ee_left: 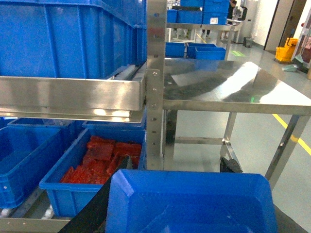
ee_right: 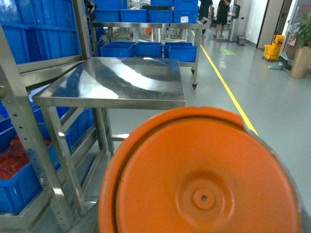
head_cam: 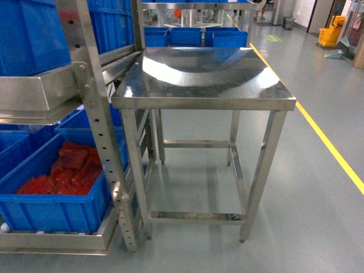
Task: Sort blue parts and orange caps into right shelf containers
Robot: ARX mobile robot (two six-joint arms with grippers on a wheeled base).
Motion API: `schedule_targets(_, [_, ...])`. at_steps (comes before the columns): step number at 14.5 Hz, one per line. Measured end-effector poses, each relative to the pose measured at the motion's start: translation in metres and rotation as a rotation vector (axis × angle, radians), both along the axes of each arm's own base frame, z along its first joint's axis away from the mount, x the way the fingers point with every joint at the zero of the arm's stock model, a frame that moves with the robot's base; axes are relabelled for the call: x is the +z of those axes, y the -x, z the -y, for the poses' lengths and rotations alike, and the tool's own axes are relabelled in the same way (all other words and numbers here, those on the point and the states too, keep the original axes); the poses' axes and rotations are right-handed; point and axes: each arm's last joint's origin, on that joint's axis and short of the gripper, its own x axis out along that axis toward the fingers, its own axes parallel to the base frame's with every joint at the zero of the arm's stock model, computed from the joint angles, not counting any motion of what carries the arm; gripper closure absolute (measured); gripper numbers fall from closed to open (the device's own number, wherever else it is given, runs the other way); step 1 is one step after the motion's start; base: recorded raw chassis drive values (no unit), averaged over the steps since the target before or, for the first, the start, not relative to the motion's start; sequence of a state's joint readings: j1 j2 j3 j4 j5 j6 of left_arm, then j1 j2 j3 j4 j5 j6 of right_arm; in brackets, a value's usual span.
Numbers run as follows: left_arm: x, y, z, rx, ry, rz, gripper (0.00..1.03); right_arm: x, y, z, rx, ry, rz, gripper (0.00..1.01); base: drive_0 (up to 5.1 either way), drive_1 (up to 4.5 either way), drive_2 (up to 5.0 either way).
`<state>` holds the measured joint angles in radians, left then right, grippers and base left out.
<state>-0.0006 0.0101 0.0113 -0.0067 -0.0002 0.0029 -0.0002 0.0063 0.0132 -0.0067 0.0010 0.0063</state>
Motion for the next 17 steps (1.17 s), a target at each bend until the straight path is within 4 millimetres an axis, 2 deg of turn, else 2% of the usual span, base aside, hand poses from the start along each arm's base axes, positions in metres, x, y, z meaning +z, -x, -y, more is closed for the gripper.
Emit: schedule_targets(17, [0.0001,0.0000,0.0000,0.000,0.000,0.002,0.61,0.0002,0.0000,0.0000,0.001,0.000,0.001,0.55,-4.9,2.87,2.0])
